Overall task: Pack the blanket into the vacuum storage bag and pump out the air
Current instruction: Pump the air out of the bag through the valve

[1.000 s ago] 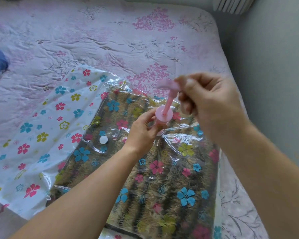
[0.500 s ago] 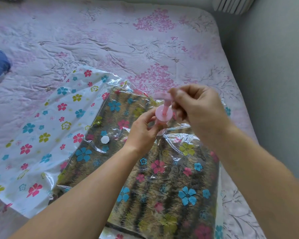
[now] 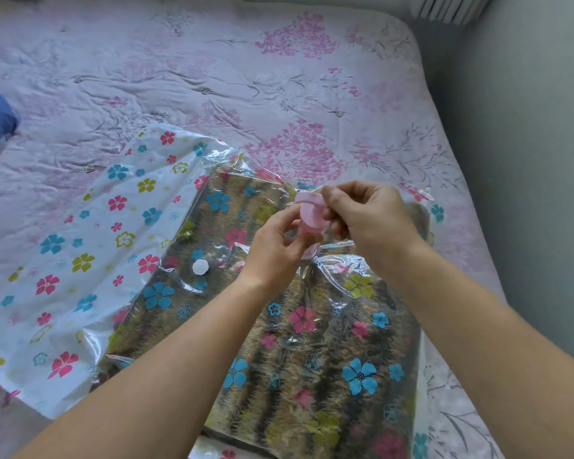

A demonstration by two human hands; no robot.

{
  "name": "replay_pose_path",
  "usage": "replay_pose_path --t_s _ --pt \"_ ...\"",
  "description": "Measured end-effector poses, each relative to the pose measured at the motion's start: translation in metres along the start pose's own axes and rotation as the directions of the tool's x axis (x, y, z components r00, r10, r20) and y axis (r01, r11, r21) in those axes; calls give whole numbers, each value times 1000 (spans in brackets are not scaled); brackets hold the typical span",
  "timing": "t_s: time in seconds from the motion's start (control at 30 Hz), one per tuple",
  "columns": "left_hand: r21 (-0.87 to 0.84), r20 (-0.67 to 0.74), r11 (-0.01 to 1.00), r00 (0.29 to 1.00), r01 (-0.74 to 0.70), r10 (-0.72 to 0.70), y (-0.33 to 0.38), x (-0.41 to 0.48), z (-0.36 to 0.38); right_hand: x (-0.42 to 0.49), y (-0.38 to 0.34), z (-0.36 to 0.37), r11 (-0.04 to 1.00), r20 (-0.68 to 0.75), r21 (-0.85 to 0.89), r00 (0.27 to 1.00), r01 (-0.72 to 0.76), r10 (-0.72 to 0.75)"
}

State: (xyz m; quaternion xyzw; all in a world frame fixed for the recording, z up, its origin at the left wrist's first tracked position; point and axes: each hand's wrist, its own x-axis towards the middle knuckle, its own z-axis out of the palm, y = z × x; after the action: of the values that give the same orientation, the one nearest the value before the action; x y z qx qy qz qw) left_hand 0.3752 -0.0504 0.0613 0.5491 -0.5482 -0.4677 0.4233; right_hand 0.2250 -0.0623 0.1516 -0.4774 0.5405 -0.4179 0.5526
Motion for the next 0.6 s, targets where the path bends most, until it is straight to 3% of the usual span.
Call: replay_pose_path --t_s 0.1,0.23,0.33,0.5,0.6 --pt "-30 -5 1000 1000 -5 5 0 0 1 -4 -37 -5 972 30 141 981 188 -194" --pt "-39 16 999 1000 -3 4 2 0 1 -8 -76 -15 855 44 354 906 379 -420" --pt "-36 6 999 1000 -8 8 7 0 2 -3 -50 -7 919 11 229 943 321 -332" --pt "-9 -4 1000 1000 12 -12 8 -2 1 4 8 1 1000 -23 0 1000 11 -11" --pt "-26 -5 1000 1000 -4 4 9 -2 1 2 -2 -3 999 12 1 999 45 -45"
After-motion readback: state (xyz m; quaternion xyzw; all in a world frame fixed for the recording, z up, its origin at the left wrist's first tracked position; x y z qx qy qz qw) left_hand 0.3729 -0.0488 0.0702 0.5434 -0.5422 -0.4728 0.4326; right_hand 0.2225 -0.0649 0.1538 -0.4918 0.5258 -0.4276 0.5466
